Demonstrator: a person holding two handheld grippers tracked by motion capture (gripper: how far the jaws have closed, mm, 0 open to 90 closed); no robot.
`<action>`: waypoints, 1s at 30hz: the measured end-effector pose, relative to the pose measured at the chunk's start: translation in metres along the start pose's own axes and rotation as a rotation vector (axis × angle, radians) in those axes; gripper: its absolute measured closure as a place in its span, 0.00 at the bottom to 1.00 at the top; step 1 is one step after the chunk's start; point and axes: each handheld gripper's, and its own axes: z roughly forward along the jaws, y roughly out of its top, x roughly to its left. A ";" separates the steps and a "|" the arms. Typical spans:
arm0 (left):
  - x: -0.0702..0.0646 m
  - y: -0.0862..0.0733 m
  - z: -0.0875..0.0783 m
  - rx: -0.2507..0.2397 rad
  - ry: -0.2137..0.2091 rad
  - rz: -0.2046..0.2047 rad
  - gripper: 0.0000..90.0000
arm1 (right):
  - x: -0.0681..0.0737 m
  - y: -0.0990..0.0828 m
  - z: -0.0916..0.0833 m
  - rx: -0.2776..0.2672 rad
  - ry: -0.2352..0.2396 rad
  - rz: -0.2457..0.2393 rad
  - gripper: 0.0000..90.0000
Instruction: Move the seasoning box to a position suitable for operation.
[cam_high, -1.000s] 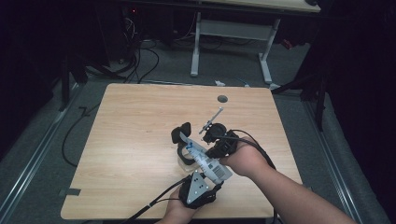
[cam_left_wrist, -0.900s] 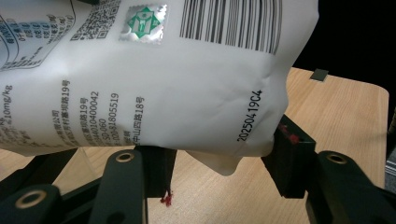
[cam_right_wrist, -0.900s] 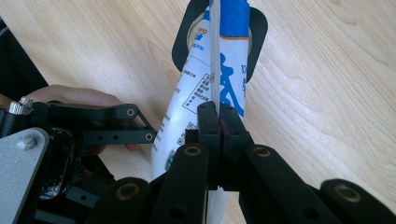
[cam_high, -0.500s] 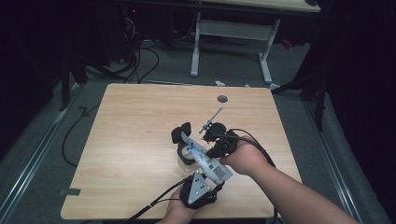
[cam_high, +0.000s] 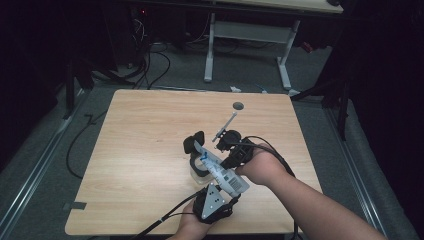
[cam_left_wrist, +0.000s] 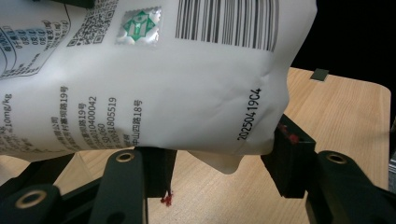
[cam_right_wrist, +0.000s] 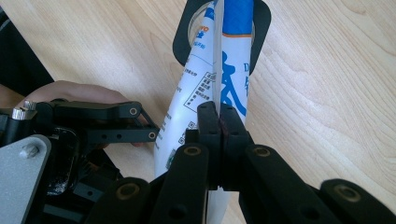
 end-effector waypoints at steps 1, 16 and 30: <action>0.000 0.000 0.000 0.000 0.000 -0.001 0.55 | 0.000 0.000 0.000 0.000 -0.001 0.001 1.00; 0.000 0.003 0.000 -0.001 0.000 0.003 0.54 | 0.000 0.003 -0.002 0.002 -0.005 -0.009 1.00; 0.002 0.005 0.001 0.001 0.003 0.000 0.54 | -0.002 0.006 -0.002 -0.005 -0.005 -0.013 1.00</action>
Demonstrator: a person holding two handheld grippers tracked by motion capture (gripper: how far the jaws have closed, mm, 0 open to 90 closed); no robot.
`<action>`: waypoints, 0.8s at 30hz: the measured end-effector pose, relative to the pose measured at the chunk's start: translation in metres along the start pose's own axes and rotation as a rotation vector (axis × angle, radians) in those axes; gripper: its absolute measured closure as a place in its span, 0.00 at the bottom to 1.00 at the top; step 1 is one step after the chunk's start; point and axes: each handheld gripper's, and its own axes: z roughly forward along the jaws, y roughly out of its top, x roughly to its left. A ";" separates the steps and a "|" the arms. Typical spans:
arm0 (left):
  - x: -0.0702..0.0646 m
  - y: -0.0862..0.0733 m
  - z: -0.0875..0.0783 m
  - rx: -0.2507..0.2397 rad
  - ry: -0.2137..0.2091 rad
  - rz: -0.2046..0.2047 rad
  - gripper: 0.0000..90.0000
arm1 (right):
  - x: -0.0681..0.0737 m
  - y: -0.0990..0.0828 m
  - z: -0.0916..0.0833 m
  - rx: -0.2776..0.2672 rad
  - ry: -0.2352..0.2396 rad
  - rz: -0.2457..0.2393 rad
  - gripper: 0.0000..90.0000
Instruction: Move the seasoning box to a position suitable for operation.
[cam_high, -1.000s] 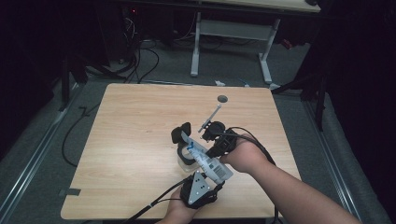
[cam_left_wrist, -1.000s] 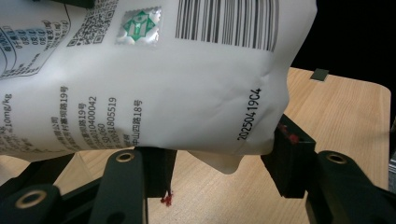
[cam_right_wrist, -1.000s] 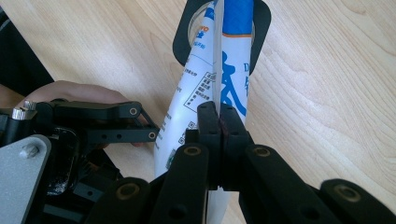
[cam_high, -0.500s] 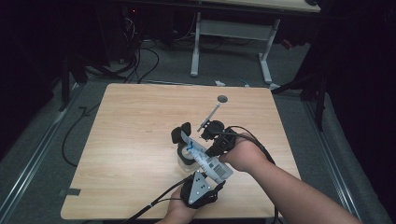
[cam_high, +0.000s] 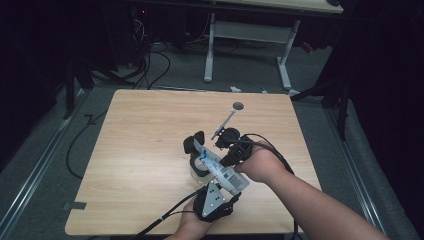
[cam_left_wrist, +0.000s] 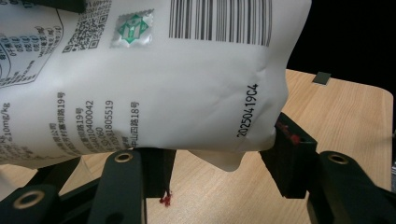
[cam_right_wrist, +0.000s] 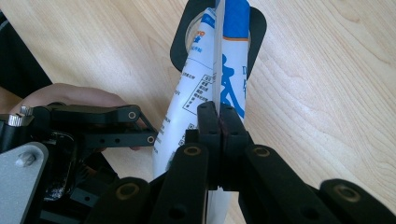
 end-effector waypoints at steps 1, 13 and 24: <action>0.000 0.000 0.000 0.000 0.000 0.000 0.54 | 0.000 0.000 0.000 0.002 -0.002 0.000 1.00; 0.001 0.001 0.000 0.001 0.002 -0.002 0.54 | -0.001 0.001 -0.001 0.002 0.000 0.001 1.00; 0.001 0.002 -0.001 -0.001 0.007 -0.002 0.54 | -0.001 0.002 -0.001 -0.003 0.003 -0.010 1.00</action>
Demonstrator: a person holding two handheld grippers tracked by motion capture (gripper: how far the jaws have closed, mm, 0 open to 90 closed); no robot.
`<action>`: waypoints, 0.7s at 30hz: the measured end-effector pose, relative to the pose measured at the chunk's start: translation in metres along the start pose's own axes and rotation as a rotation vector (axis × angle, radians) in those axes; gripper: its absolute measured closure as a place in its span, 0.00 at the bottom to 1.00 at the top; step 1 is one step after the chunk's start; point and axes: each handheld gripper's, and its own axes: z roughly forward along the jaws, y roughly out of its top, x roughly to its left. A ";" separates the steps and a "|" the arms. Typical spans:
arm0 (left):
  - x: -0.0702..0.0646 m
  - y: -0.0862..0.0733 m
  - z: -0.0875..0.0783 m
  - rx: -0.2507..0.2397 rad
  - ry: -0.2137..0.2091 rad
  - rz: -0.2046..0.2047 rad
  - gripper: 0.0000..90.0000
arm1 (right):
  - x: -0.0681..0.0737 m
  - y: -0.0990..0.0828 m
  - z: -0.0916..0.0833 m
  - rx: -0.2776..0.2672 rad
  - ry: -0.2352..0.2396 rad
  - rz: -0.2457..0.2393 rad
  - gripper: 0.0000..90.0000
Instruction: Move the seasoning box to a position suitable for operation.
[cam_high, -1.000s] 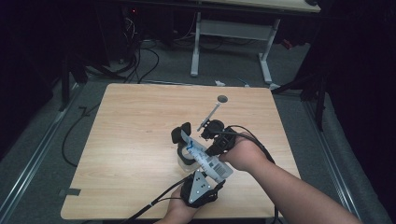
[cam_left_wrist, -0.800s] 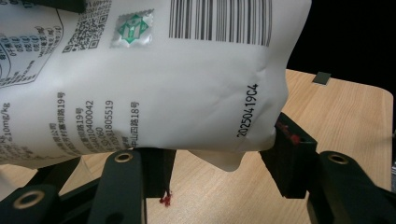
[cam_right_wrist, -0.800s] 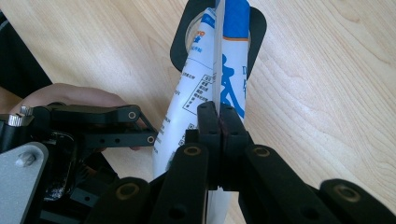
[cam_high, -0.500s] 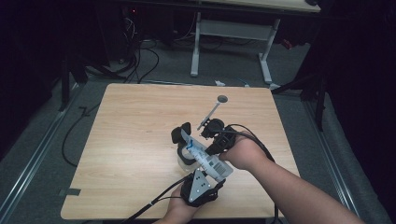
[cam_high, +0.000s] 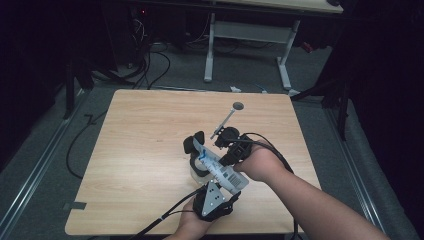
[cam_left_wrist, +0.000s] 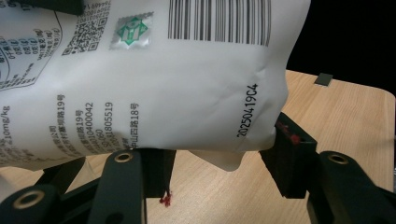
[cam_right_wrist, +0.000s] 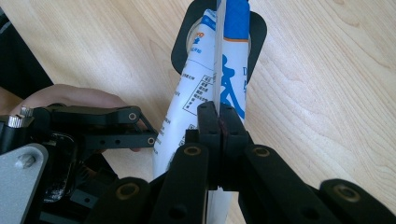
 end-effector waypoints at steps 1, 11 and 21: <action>0.000 0.000 0.000 0.000 0.000 -0.001 0.54 | 0.000 0.000 0.000 0.002 0.000 -0.002 1.00; 0.001 0.000 0.001 -0.002 -0.001 -0.011 0.54 | 0.000 0.002 0.001 0.008 -0.004 -0.003 1.00; 0.001 0.001 0.000 -0.012 0.000 -0.020 0.54 | 0.001 0.005 0.000 0.009 -0.006 -0.010 1.00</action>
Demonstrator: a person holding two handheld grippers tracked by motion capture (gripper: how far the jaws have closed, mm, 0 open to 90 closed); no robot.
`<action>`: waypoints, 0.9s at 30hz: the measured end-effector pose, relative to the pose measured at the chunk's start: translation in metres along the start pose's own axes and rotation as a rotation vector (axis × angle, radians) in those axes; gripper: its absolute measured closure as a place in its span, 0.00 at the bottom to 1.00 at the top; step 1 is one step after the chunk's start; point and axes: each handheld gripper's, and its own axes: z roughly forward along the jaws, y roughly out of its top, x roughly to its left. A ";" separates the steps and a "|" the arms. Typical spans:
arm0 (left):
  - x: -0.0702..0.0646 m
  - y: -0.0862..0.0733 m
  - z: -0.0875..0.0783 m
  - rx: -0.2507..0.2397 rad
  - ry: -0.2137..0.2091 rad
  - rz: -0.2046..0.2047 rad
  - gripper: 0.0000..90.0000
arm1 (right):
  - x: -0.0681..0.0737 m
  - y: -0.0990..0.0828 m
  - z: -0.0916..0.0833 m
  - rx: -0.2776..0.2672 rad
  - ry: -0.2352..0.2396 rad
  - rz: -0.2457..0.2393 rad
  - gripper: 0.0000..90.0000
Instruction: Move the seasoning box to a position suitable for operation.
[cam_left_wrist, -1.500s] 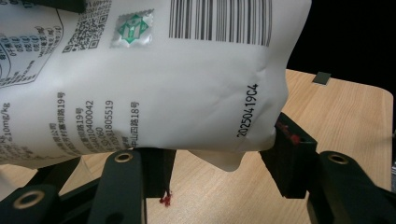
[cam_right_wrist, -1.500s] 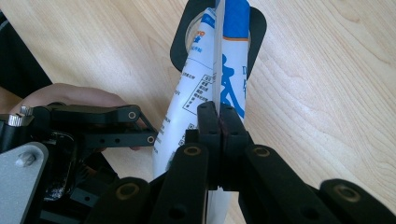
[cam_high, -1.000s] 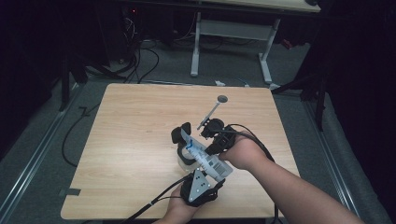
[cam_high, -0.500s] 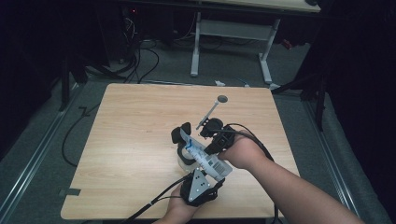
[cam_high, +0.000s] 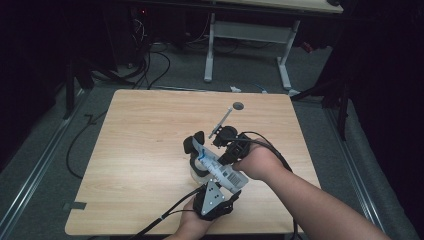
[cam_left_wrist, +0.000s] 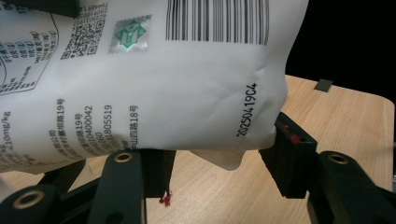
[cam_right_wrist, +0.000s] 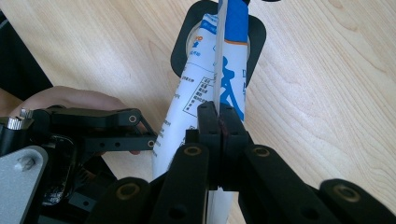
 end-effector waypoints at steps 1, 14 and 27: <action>0.000 0.000 0.000 0.000 0.000 -0.001 0.54 | 0.000 0.000 0.000 0.001 -0.001 0.000 1.00; -0.001 0.002 0.001 -0.006 -0.003 -0.003 0.54 | 0.000 0.000 -0.002 0.001 -0.008 0.004 1.00; -0.001 0.003 0.002 -0.008 -0.003 -0.001 0.54 | -0.001 -0.001 -0.002 -0.004 -0.009 0.003 1.00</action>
